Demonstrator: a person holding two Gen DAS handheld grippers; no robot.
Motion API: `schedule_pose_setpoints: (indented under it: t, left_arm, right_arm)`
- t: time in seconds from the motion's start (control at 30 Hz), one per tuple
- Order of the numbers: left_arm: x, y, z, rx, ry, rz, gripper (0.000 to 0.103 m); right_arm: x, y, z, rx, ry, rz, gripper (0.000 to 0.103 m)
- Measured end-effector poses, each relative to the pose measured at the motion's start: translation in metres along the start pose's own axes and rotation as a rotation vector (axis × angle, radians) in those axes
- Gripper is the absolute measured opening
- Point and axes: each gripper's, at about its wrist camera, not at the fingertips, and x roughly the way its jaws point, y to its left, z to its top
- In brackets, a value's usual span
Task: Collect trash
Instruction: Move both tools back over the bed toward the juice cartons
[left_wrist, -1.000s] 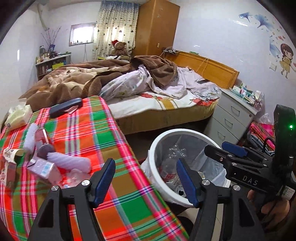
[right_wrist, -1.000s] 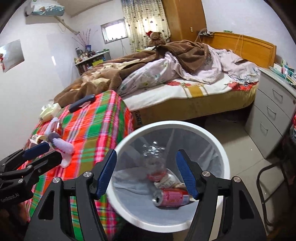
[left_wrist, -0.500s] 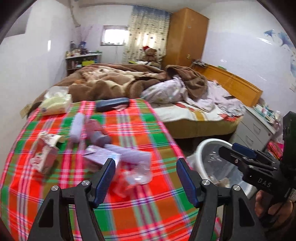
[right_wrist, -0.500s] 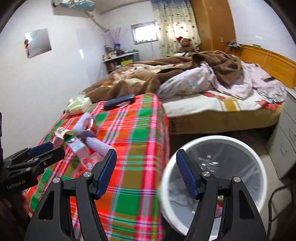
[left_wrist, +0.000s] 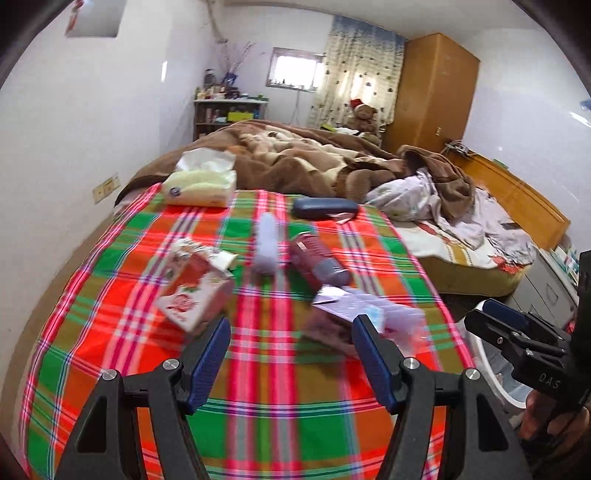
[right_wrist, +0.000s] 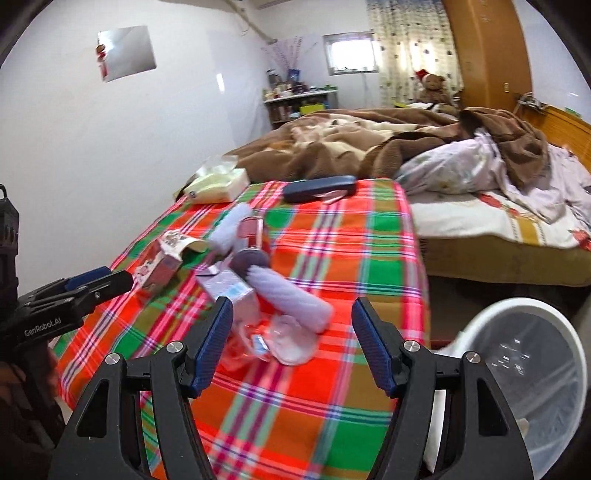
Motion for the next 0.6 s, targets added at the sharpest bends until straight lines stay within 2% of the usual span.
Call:
schedule_pose_setpoints:
  t: [0.2, 0.3, 0.47, 0.6]
  left_arm:
    - [0.011, 0.038, 0.002, -0.036, 0.019, 0.045, 0.068]
    - [0.018, 0.047, 0.003, -0.013, 0.024, 0.072, 0.07]
    - [0.032, 0.067, 0.007, -0.024, 0.043, 0.081, 0.071]
    - [0.049, 0.075, 0.014, 0.013, 0.074, 0.079, 0.072]
  right_arm:
    - [0.022, 0.025, 0.004, -0.067, 0.032, 0.038, 0.068]
    - [0.034, 0.034, 0.006, -0.091, 0.055, 0.065, 0.068]
    - [0.058, 0.048, 0.008, -0.13, 0.105, 0.067, 0.068]
    - [0.072, 0.051, 0.009, -0.135, 0.129, 0.07, 0.068]
